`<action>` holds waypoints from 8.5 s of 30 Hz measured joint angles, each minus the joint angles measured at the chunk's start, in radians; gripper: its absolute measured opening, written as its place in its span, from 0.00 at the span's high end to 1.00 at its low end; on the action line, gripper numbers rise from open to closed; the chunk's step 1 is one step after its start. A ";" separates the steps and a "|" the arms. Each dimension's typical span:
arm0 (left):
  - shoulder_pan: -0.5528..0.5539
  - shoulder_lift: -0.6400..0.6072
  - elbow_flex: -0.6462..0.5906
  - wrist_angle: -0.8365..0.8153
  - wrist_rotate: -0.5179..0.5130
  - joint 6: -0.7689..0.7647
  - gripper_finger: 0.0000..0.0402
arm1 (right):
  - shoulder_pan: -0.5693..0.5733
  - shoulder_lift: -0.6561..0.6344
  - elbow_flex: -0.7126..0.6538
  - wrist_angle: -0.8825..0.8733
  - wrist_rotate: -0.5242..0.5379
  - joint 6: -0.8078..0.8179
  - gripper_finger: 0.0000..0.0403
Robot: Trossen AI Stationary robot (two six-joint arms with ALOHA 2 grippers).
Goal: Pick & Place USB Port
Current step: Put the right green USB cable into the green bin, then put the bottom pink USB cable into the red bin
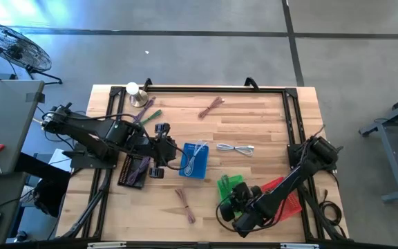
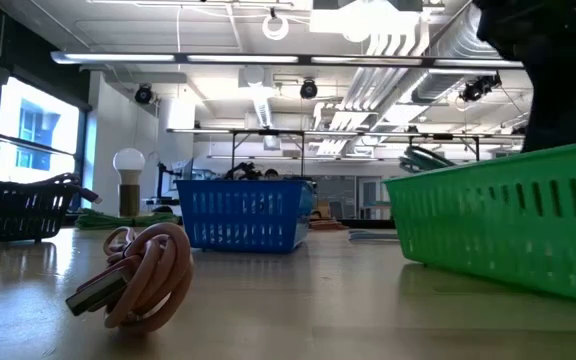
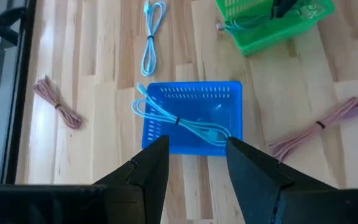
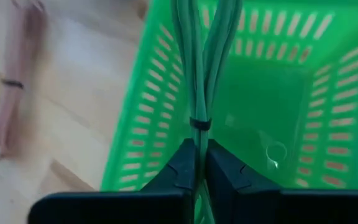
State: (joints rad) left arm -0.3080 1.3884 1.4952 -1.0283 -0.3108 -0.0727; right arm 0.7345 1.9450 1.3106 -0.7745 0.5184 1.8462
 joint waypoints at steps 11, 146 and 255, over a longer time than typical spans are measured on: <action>0.000 0.000 0.000 0.000 0.040 0.042 0.62 | -0.059 -0.005 0.000 0.044 -0.005 -0.101 0.65; -0.279 0.561 0.374 0.301 -0.451 0.226 0.98 | 0.045 -0.556 0.000 -0.069 0.230 -1.101 0.65; -0.204 0.533 0.383 -0.142 -0.747 -0.074 0.62 | 0.047 -0.558 0.083 -0.706 -0.776 -0.383 0.92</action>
State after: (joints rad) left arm -0.5122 1.9213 1.8782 -1.1706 -1.0580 -0.1469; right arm 0.7811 1.3868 1.3939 -1.4802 -0.2574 1.4629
